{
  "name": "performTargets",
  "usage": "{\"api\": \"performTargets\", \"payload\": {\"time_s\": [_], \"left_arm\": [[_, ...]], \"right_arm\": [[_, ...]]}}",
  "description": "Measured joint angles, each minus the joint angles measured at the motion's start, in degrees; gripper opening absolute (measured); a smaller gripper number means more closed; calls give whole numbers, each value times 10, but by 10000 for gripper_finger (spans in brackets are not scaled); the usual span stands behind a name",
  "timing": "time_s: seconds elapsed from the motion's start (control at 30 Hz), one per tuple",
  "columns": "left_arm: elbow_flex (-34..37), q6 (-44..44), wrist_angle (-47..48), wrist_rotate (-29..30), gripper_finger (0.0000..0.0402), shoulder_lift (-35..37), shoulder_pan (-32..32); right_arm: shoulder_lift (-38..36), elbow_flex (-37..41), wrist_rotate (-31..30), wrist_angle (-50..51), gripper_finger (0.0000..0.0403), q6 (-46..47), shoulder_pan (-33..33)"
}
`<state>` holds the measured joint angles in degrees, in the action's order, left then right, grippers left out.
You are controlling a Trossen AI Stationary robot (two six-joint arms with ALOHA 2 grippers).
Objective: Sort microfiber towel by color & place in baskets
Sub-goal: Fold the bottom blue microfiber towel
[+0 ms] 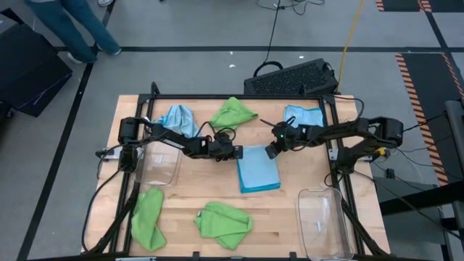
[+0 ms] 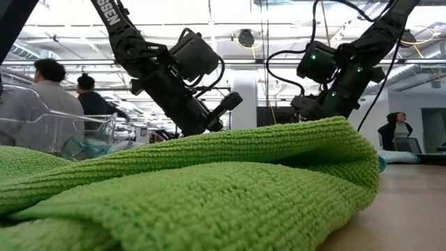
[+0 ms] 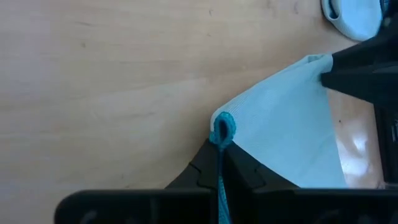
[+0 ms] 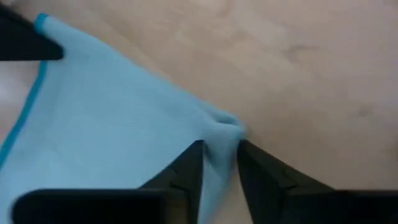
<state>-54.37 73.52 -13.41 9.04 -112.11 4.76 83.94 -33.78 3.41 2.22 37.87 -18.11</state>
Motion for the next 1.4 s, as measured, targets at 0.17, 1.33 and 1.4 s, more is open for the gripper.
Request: {"api": "performTargets", "payload": {"time_s": [0.17, 1.33, 1.4], "left_arm": [[1, -18, 0, 0, 9, 2, 1], [0, -199, 89, 4, 14, 99, 63], [0, -200, 88, 4, 7, 99, 55]], "right_arm": [[42, 0, 52, -87, 12, -9, 1], [-79, 0, 87, -114, 6, -164, -94], [-98, 0, 87, -90, 6, -165, -82]]}}
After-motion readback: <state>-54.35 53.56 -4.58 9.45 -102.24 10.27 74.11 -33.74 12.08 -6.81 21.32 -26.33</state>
